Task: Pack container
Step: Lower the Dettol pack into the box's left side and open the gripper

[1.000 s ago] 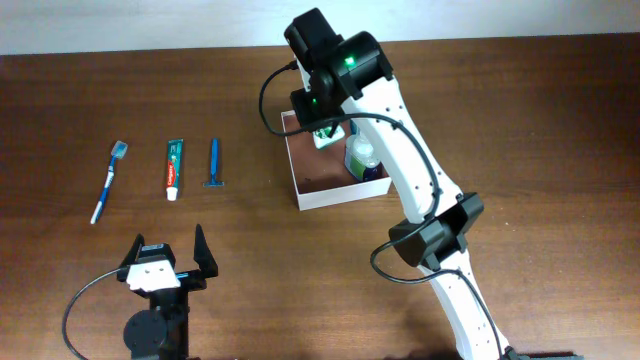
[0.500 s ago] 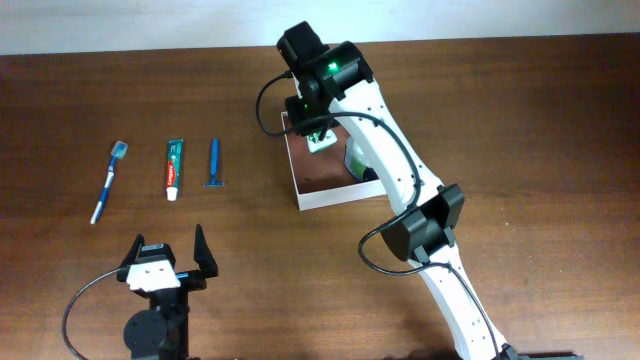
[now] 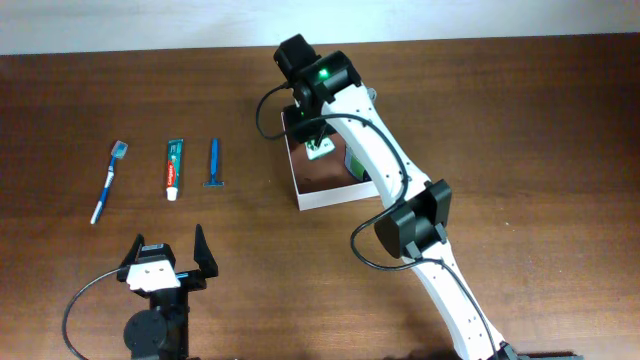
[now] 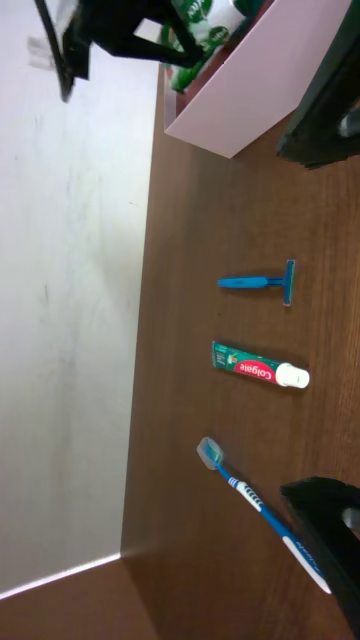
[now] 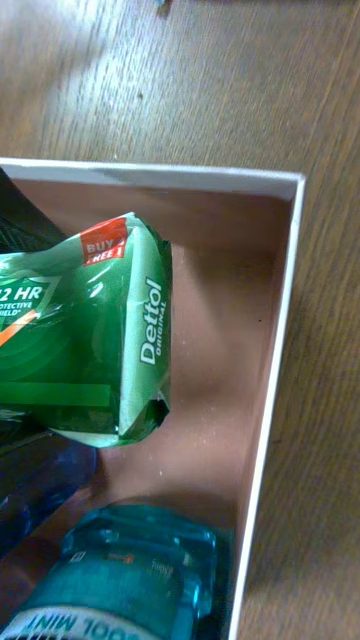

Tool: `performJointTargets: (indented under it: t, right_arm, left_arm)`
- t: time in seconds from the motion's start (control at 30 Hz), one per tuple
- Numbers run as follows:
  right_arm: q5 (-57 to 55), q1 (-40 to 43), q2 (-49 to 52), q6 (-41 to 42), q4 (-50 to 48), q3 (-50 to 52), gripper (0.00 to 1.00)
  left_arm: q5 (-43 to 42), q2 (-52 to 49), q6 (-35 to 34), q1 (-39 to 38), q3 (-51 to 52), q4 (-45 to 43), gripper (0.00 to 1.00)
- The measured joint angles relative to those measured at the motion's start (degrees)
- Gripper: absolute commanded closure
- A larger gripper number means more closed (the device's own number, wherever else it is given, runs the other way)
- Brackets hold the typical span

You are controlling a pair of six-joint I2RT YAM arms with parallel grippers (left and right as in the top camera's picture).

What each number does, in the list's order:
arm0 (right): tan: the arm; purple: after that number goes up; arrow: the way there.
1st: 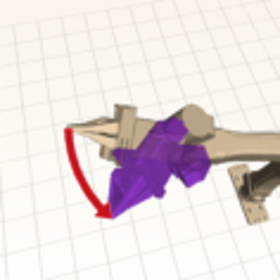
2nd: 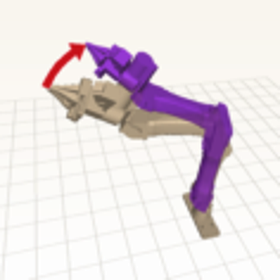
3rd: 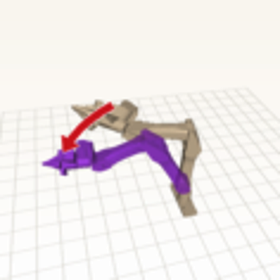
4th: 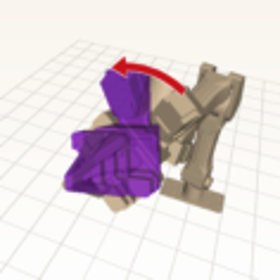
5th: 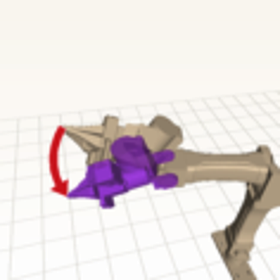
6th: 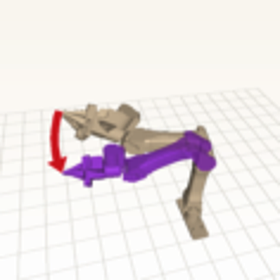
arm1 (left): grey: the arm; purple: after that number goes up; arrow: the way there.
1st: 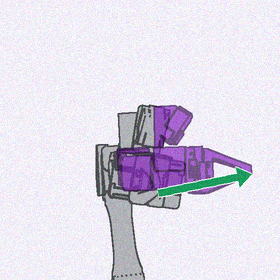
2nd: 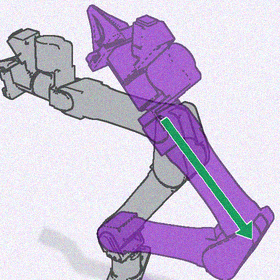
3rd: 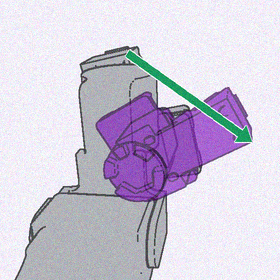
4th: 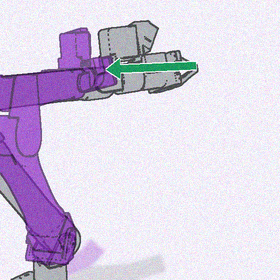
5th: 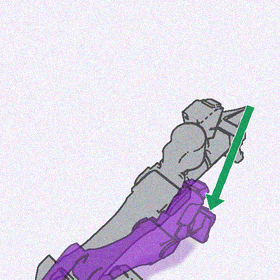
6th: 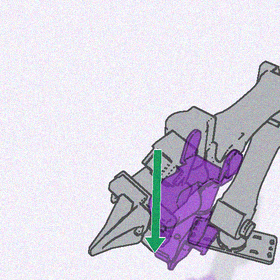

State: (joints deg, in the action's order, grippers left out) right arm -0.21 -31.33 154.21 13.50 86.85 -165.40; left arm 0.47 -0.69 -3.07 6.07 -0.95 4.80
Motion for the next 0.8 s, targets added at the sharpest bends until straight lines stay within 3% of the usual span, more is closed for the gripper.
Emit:
performJointTargets:
  t: [0.8]
  right_arm:
    - [0.0, 4.83, 3.28, 0.02, -1.33, 0.04, 0.63]
  left_arm:
    - [0.0, 0.0, 0.0, 0.0, 0.0, 0.0, 0.01]
